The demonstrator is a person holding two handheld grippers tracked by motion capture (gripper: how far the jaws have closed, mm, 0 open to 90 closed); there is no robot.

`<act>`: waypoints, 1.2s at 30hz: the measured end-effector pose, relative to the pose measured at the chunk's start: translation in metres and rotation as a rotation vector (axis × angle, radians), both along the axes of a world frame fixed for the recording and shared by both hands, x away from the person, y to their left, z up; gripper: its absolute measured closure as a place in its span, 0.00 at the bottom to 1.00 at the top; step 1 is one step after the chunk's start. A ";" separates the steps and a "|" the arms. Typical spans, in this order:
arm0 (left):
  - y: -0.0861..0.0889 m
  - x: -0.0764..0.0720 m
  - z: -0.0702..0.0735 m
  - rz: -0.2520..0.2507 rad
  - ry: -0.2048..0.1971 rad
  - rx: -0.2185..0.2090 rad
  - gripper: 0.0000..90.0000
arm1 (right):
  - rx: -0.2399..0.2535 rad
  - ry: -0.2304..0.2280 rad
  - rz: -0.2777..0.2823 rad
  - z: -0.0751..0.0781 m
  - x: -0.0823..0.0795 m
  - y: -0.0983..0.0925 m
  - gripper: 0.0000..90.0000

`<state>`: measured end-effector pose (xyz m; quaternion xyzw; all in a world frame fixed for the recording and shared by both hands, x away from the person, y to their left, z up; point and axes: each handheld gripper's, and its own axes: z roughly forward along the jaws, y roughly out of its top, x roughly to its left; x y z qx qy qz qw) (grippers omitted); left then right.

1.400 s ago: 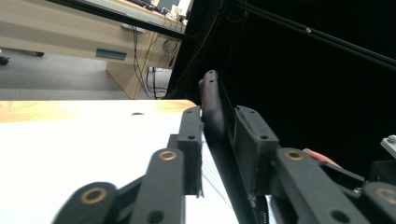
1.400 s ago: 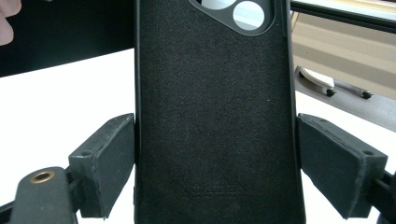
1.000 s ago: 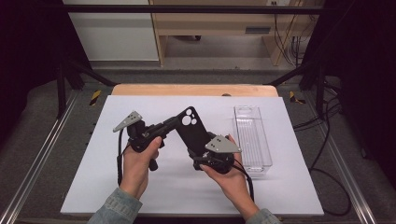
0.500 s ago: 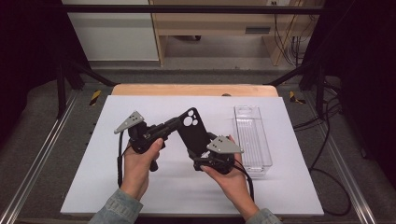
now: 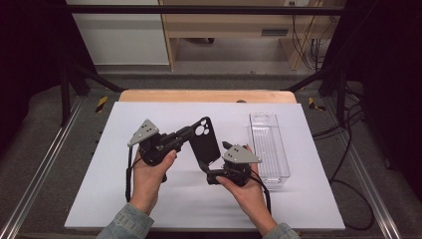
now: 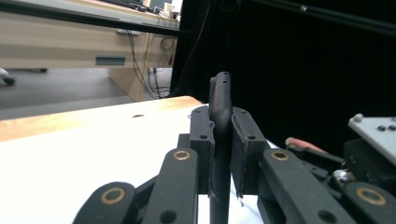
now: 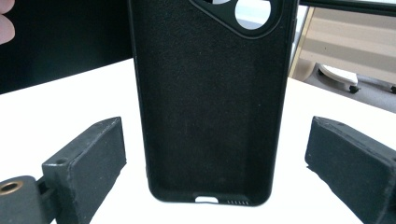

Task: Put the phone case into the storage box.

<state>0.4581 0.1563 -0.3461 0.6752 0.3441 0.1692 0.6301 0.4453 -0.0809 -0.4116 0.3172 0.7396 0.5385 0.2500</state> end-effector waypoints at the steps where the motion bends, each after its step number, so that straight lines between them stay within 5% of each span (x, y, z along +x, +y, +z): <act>1: -0.001 -0.001 0.000 0.006 -0.013 0.014 0.90 | 0.001 0.002 0.001 0.000 0.000 0.000 0.06; 10: -0.010 -0.009 -0.004 0.027 -0.086 0.097 0.90 | 0.020 -0.054 -0.038 0.003 -0.006 0.000 0.13; 20: -0.018 -0.012 -0.016 0.016 -0.096 0.130 0.90 | 0.067 -0.026 -0.028 0.000 -0.004 -0.002 0.15; 26: -0.020 -0.014 -0.022 0.005 -0.092 0.135 0.90 | 0.101 0.001 -0.004 0.000 -0.004 -0.003 0.04; 32: -0.022 -0.015 -0.024 -0.003 -0.090 0.133 0.90 | 0.081 -0.006 0.004 -0.001 -0.006 0.001 0.03; 36: -0.023 -0.016 -0.025 -0.008 -0.090 0.134 0.90 | 0.060 -0.026 -0.042 -0.002 -0.006 0.003 0.03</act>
